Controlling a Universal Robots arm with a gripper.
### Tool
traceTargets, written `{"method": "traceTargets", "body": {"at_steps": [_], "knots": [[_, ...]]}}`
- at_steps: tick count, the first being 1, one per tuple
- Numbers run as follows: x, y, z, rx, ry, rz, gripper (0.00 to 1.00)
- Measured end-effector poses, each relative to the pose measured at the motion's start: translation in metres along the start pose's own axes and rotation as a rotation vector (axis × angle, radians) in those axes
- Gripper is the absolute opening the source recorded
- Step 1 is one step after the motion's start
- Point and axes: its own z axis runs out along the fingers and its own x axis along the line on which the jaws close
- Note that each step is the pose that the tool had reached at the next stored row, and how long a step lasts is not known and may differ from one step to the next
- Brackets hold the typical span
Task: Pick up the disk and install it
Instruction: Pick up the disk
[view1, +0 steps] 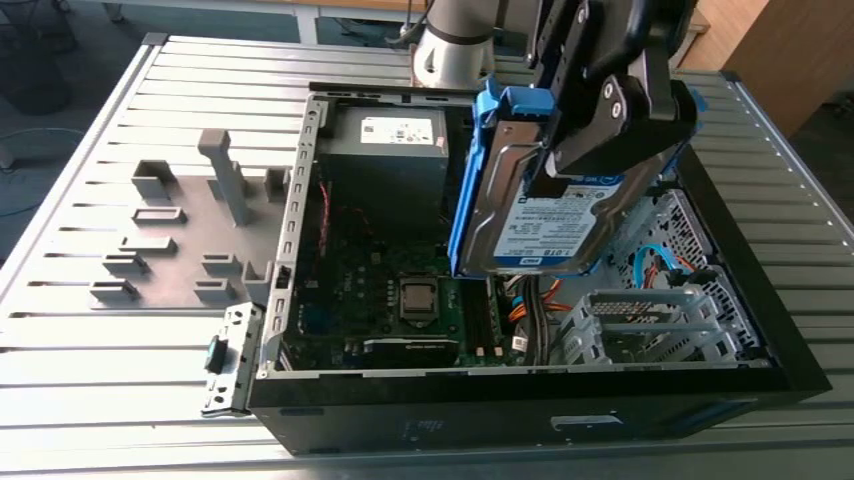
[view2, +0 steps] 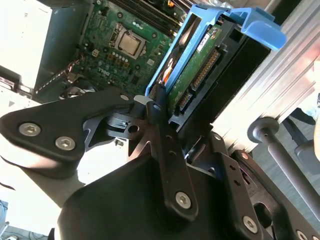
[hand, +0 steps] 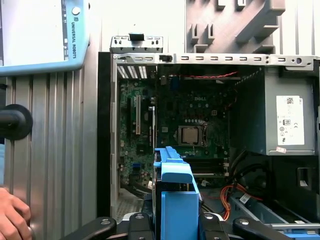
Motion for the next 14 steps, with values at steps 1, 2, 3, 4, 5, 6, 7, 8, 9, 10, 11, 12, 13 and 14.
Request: {"method": "traceTargets", "body": {"at_steps": [1, 2, 3, 4, 5, 6, 7, 8, 9, 10, 11, 12, 13, 14], "knots": [[0.0014, 0.0, 0.0, 0.0, 0.0001, 0.0, 0.36], [0.0029, 0.0, 0.0, 0.0, 0.0, 0.0, 0.36], [0.0045, -0.0001, -0.0001, 0.0, 0.0001, 0.0, 0.36], [0.0063, -0.0001, -0.0002, 0.0, 0.0, 0.0, 0.36], [0.0082, -0.0001, -0.0002, 0.0, 0.0, 0.0, 0.36], [0.0101, -0.0002, -0.0003, 0.0, 0.0, 0.0, 0.36], [0.0119, -0.0002, -0.0003, 0.0, 0.0, 0.0, 0.36], [0.0136, -0.0002, -0.0004, 0.0, 0.0001, 0.0, 0.36], [0.0151, -0.0002, -0.0004, 0.0, 0.0001, 0.0, 0.36], [0.0167, -0.0003, -0.0004, 0.0, 0.0001, 0.0, 0.36], [0.0185, -0.0003, -0.0005, 0.0, 0.0001, 0.0, 0.36], [0.0204, -0.0003, -0.0005, 0.0, 0.0001, 0.0, 0.36], [0.0225, -0.0004, -0.0006, 0.0, 0.0, 0.0, 0.36], [0.0246, -0.0004, -0.0006, 0.0, 0.0, 0.0, 0.36]]}}
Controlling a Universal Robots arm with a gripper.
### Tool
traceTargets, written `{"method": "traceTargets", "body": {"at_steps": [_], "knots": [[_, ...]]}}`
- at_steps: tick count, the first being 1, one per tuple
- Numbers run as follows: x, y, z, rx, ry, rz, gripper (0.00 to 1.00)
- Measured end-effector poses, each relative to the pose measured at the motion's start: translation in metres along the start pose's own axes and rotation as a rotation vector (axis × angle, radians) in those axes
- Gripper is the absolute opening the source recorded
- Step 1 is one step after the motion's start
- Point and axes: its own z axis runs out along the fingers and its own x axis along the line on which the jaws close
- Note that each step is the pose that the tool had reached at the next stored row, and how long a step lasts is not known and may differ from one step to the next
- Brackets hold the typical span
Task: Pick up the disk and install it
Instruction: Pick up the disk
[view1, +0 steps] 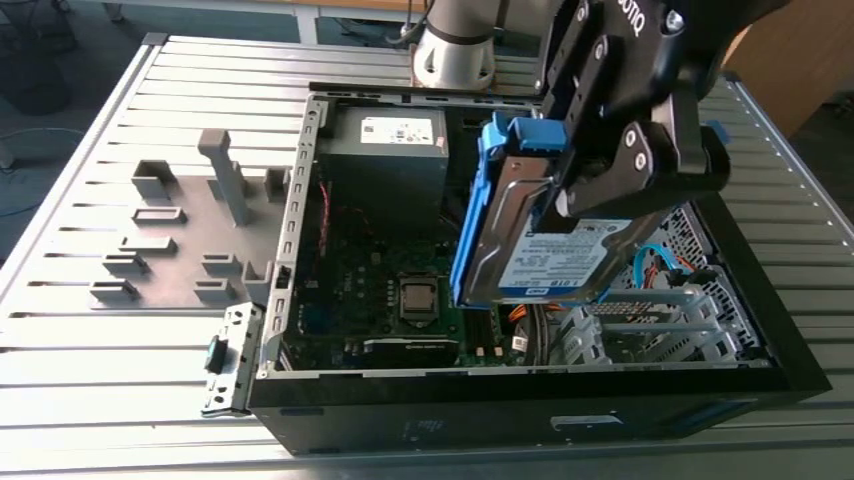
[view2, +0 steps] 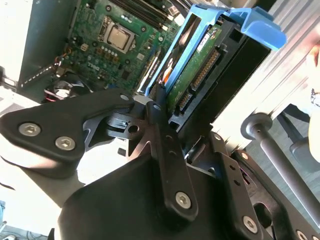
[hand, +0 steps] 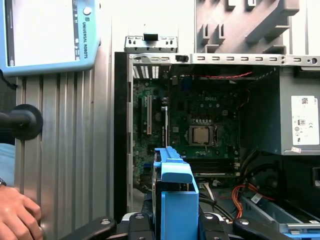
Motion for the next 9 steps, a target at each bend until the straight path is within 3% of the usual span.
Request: {"method": "traceTargets", "body": {"at_steps": [3, 9], "knots": [[0.0041, 0.0, -0.0001, 0.0, 0.0001, 0.0, 0.36], [0.0041, -0.0004, -0.0002, 0.0, 0.0001, 0.0, 0.36]]}}
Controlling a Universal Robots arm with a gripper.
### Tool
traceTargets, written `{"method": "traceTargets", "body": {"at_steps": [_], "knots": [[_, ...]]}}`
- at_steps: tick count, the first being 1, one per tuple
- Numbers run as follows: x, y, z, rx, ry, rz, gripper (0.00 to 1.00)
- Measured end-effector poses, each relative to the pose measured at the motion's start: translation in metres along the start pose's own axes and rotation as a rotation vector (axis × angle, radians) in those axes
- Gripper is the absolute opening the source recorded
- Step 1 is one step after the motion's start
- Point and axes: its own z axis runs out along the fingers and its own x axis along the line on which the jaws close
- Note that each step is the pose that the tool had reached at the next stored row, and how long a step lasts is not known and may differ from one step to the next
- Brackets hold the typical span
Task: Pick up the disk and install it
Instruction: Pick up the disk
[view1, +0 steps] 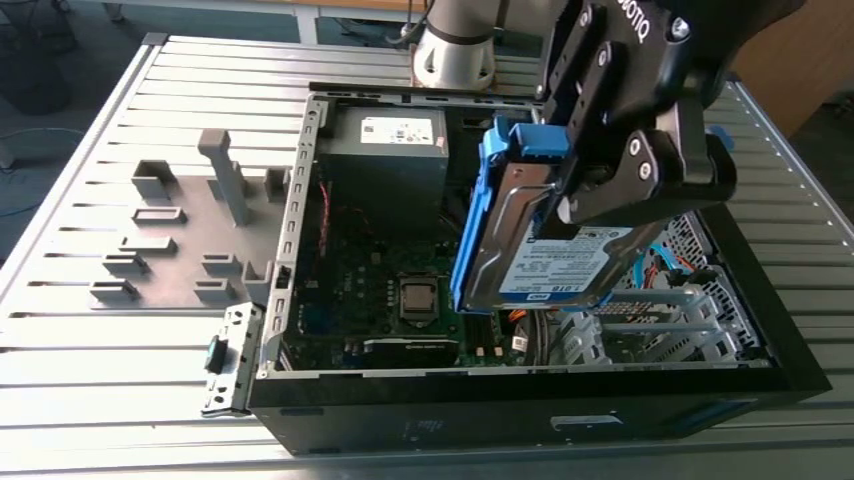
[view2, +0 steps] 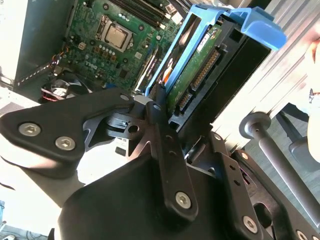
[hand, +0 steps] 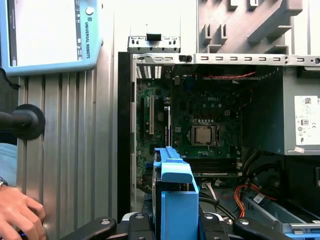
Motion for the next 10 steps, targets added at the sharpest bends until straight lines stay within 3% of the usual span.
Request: {"method": "traceTargets", "body": {"at_steps": [4, 10], "knots": [[0.0, -0.0055, -0.0001, 0.0001, -0.0002, 0.0, 0.36], [-0.0001, -0.0206, -0.0007, -0.0007, -0.0015, 0.001, 0.36]]}}
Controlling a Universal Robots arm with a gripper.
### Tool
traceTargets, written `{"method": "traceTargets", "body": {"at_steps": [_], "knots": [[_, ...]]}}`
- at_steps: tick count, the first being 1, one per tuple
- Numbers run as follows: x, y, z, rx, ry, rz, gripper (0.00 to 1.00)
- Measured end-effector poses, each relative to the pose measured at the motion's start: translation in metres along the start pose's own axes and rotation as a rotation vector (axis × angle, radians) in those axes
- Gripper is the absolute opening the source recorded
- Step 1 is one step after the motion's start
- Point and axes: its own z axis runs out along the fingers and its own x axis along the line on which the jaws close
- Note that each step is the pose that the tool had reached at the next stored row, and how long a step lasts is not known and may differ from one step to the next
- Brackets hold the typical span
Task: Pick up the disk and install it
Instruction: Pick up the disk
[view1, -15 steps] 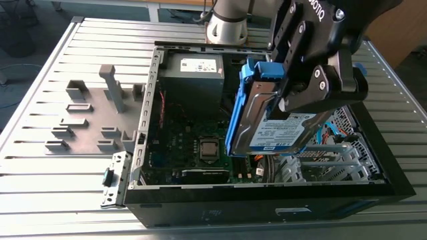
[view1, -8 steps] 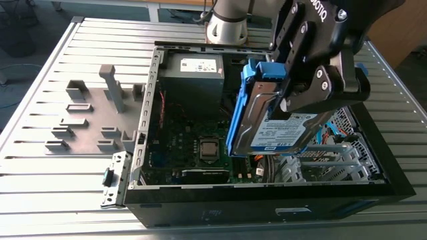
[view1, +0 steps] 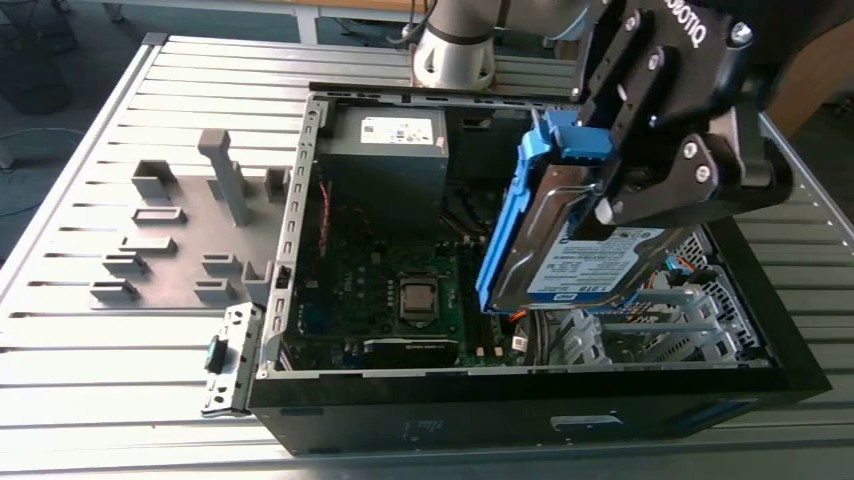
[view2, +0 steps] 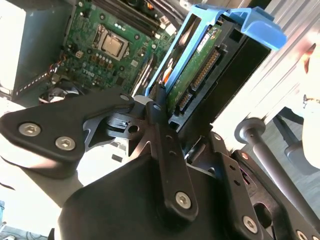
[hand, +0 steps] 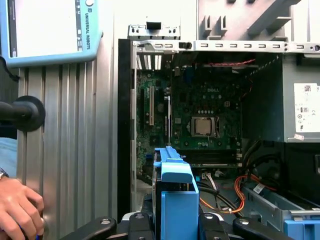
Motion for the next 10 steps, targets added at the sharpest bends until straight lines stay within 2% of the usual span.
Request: {"method": "traceTargets", "body": {"at_steps": [1, 2, 4, 5, 10], "knots": [[0.0, -0.0016, 0.0, -0.0001, -0.0031, 0.0, 0.36], [0.0, -0.0028, 0.0, -0.0002, -0.0091, 0.0, 0.36], [0.0002, -0.0044, -0.0001, -0.0006, -0.0252, 0.0, 0.36], [0.0008, -0.0052, -0.0002, -0.0008, -0.0309, 0.0, 0.36], [0.0084, -0.0136, -0.0005, -0.0028, -0.0316, 0.0, 0.36]]}}
